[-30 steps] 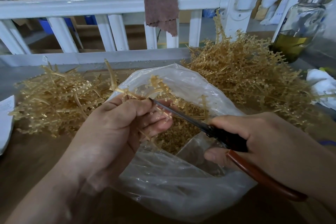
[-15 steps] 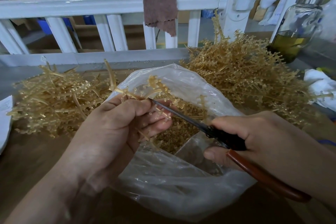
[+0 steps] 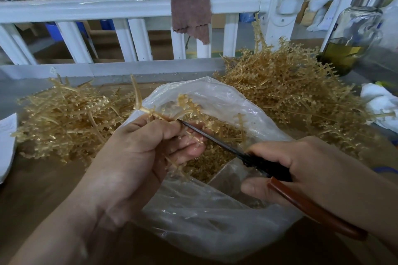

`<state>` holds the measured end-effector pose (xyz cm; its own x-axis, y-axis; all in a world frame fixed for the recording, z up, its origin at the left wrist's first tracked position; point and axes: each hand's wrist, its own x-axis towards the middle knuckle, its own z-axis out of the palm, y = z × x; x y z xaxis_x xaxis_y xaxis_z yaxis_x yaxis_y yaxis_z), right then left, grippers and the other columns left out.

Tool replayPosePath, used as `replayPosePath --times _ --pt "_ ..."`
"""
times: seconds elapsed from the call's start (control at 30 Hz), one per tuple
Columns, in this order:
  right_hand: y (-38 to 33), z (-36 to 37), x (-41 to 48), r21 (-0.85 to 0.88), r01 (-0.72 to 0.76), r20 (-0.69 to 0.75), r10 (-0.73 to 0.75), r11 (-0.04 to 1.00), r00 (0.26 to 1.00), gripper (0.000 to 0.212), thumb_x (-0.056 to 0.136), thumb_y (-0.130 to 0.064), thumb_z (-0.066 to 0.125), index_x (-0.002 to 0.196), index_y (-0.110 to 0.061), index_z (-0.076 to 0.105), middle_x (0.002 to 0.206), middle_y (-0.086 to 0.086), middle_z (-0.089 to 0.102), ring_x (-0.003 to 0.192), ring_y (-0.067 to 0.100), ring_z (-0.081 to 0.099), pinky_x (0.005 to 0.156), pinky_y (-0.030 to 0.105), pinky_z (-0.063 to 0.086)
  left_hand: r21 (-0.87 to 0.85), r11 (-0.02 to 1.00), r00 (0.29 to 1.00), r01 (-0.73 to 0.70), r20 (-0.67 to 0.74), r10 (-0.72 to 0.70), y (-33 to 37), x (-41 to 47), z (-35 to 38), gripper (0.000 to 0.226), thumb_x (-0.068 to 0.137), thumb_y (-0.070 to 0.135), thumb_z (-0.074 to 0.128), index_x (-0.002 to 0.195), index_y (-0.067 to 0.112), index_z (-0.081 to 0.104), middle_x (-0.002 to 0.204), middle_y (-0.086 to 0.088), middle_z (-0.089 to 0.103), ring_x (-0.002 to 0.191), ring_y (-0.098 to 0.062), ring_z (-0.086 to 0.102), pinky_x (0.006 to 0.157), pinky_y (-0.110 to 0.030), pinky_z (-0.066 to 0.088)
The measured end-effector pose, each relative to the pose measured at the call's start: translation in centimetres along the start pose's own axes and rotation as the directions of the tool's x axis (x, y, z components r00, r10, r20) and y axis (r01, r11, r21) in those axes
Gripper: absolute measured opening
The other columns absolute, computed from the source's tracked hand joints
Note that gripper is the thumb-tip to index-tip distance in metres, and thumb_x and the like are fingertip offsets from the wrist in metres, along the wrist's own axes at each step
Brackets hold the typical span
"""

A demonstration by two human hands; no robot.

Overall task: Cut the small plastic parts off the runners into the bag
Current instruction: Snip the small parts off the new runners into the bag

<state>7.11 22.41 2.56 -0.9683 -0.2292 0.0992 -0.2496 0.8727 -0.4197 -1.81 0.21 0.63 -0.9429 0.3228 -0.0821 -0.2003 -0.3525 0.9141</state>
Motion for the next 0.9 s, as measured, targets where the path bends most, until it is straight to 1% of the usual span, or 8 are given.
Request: replayPosePath --times 0.07,0.17,0.33,0.5,0.67,0.73,0.8,0.9 --pt "-0.04 -0.03 0.03 0.001 -0.005 -0.005 0.005 1.0 1.0 0.06 0.079 -0.084 0.04 0.085 -0.028 0.059 0.072 -0.014 0.06 0.06 0.003 0.057 0.055 0.013 0.04 -0.006 1.0 1.0 -0.002 -0.009 0.002 -0.08 0.02 0.07 0.023 0.067 0.006 0.069 0.083 -0.01 0.073 0.094 -0.033 0.073 0.069 -0.029 0.074 0.062 -0.034 0.062" --pt "-0.14 -0.07 0.11 -0.007 -0.012 -0.002 0.012 1.0 1.0 0.054 0.081 -0.082 0.042 0.083 -0.03 0.057 0.073 -0.015 0.06 0.059 0.004 0.057 0.053 0.015 0.04 -0.003 1.0 1.0 -0.007 0.002 0.007 -0.1 0.08 -0.03 0.009 0.068 0.0 0.071 0.075 -0.001 0.077 0.093 -0.03 0.073 0.07 -0.028 0.074 0.063 -0.034 0.062" --pt "-0.29 0.0 0.04 -0.038 -0.024 -0.015 0.023 0.999 1.0 0.053 0.078 -0.078 0.041 0.081 -0.027 0.056 0.069 -0.011 0.06 0.057 0.007 0.057 0.048 0.021 0.038 -0.031 0.999 1.0 -0.013 0.021 0.014 -0.05 0.16 -0.62 0.036 0.068 0.006 0.074 0.089 -0.02 0.062 0.101 -0.037 0.07 0.074 -0.031 0.074 0.066 -0.035 0.062" --pt "-0.07 0.11 0.15 -0.021 0.007 -0.01 -0.008 1.0 1.0 0.055 0.081 -0.079 0.042 0.082 -0.027 0.057 0.07 -0.008 0.059 0.058 0.008 0.057 0.049 0.021 0.037 -0.048 0.999 1.0 -0.008 0.023 0.009 0.12 -0.04 -0.45 0.029 0.069 0.004 0.074 0.086 -0.018 0.066 0.099 -0.039 0.069 0.073 -0.032 0.074 0.067 -0.038 0.062" --pt "-0.04 0.36 0.09 0.023 0.007 -0.018 -0.007 1.0 1.0 0.056 0.082 -0.082 0.043 0.082 -0.028 0.058 0.069 -0.01 0.058 0.055 0.005 0.055 0.052 0.018 0.038 -0.047 0.999 1.0 -0.004 0.009 0.004 0.04 -0.04 -0.37 0.045 0.067 0.004 0.073 0.098 -0.025 0.058 0.104 -0.041 0.067 0.076 -0.033 0.071 0.067 -0.036 0.062" --pt "0.07 0.49 0.16 0.021 -0.001 -0.024 0.001 1.0 1.0 0.055 0.082 -0.082 0.042 0.083 -0.029 0.059 0.069 -0.011 0.059 0.056 0.005 0.055 0.052 0.017 0.038 -0.044 0.999 1.0 -0.013 0.023 0.014 0.05 -0.1 -0.39 0.042 0.066 0.005 0.073 0.093 -0.024 0.059 0.102 -0.041 0.067 0.075 -0.034 0.072 0.068 -0.037 0.062" --pt "0.16 0.51 0.19 0.021 -0.011 -0.019 0.011 1.0 1.0 0.058 0.08 -0.084 0.041 0.087 -0.029 0.06 0.071 -0.011 0.06 0.059 0.006 0.057 0.055 0.018 0.04 -0.035 0.999 0.999 -0.025 0.022 0.026 0.09 -0.14 -0.38 0.043 0.064 0.005 0.072 0.09 -0.026 0.057 0.099 -0.042 0.066 0.075 -0.035 0.072 0.068 -0.04 0.063" --pt "0.34 0.19 0.04 0.053 -0.041 -0.024 0.042 0.998 0.999 0.061 0.078 -0.086 0.042 0.092 -0.03 0.062 0.072 -0.01 0.063 0.062 0.007 0.06 0.057 0.021 0.044 -0.042 0.999 0.999 -0.015 0.04 0.016 0.01 -0.06 -0.52 0.036 0.069 -0.002 0.068 0.092 -0.027 0.057 0.092 -0.041 0.068 0.084 -0.04 0.075 0.071 -0.047 0.064"
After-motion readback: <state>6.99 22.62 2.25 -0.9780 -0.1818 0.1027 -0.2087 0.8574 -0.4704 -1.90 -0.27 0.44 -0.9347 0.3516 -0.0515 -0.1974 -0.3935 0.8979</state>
